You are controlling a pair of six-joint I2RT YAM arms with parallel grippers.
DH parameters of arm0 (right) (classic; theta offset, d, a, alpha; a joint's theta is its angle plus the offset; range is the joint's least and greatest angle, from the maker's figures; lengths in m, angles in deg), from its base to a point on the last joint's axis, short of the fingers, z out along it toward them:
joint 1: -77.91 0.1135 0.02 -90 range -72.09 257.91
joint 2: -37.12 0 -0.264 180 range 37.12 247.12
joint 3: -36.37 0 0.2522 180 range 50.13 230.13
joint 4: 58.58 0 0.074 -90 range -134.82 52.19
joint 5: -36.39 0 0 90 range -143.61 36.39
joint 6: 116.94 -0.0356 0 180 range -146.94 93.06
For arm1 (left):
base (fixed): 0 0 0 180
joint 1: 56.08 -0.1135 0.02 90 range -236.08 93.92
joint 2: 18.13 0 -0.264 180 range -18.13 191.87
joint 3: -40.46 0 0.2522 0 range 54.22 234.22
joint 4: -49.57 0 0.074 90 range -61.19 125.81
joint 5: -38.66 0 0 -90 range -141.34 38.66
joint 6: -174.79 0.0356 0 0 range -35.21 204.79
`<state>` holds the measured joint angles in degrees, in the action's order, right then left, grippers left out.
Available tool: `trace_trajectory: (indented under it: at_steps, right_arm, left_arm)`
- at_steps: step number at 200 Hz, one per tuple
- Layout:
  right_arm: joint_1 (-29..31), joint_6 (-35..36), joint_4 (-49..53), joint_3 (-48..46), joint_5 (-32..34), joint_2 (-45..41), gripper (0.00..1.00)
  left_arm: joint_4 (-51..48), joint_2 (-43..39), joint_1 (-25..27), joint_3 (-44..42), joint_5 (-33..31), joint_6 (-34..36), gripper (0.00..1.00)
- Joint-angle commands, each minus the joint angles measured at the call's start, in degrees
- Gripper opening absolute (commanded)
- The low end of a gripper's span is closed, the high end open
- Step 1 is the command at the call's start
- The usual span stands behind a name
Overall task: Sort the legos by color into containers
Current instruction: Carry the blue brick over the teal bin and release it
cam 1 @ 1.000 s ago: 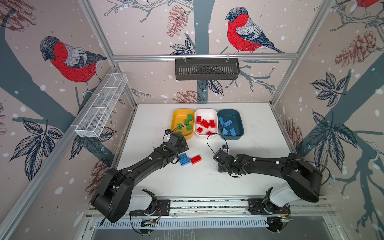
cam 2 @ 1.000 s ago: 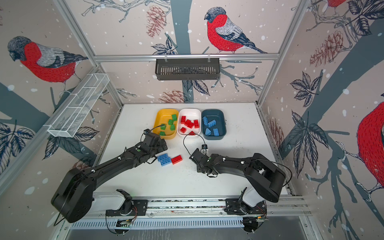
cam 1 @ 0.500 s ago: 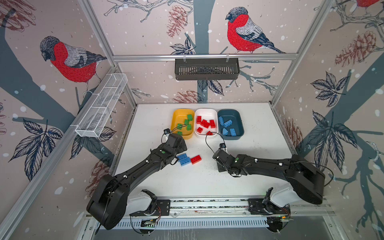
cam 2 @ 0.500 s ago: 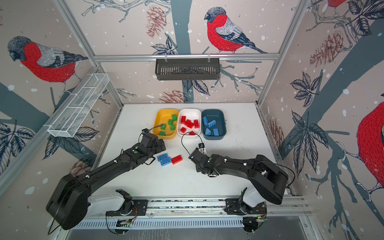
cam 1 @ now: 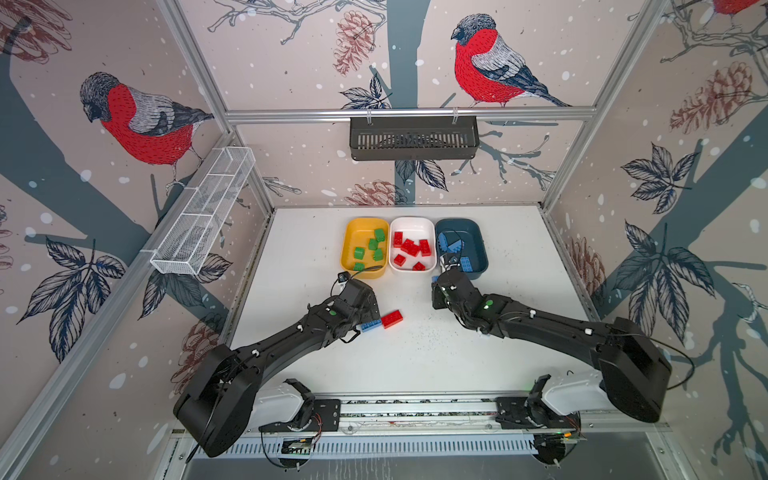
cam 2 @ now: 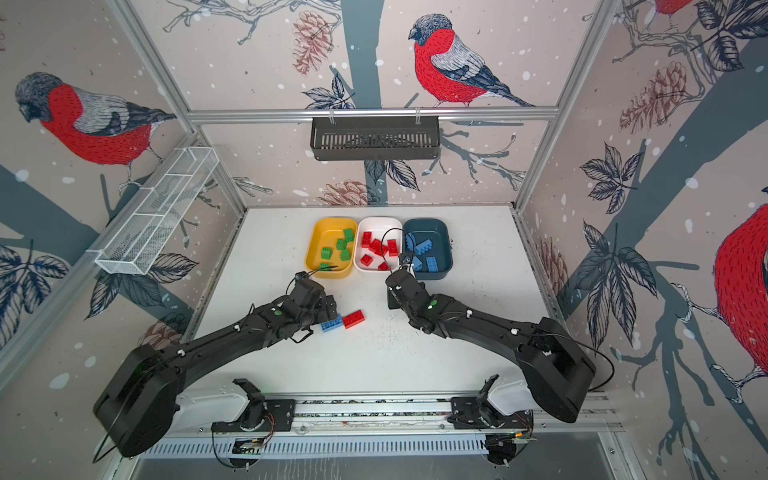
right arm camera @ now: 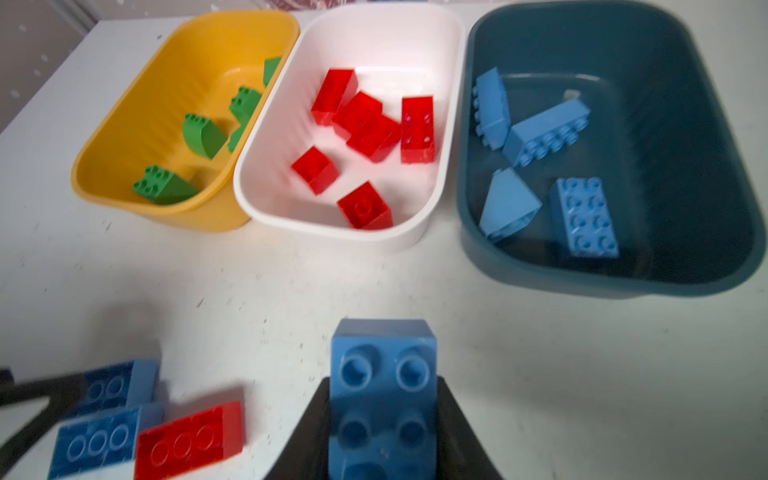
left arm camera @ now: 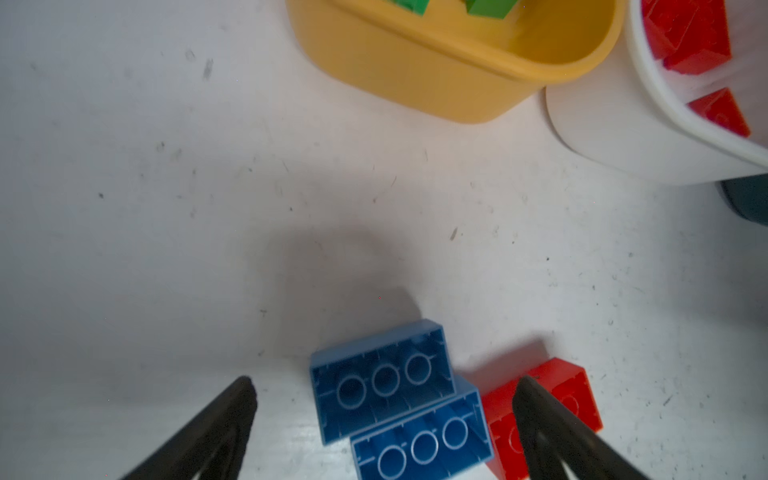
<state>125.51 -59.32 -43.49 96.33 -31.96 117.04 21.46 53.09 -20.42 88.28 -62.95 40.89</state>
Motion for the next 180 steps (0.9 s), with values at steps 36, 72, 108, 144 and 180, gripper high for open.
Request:
trace_trajectory:
  at_steps: [36, 72, 108, 144, 180]
  right_arm:
    - [-10.44, 5.93, -8.56, 1.93, 0.76, 1.46, 0.26]
    - [-17.11, 7.24, -9.2, 3.77, -3.13, 4.61, 0.27]
    - [-22.8, 7.92, -7.91, 8.99, -10.29, 11.28, 0.31]
    - [-25.28, 9.38, -4.97, 17.59, -12.37, 20.58, 0.38]
    - [-25.09, 9.47, 1.0, 24.91, -12.59, 24.9, 0.69]
  left_arm:
    - [2.67, -0.86, 1.91, -2.61, 6.02, -4.44, 0.97]
    - [3.93, -0.81, 2.66, -3.39, 8.34, -3.92, 0.97]
    - [6.46, 1.46, 2.75, -3.14, 10.83, -2.93, 0.97]
    - [9.7, 4.76, 3.41, -1.66, 15.3, -0.3, 0.97]
    - [10.56, 7.88, 6.97, 0.67, 17.15, 1.19, 0.97]
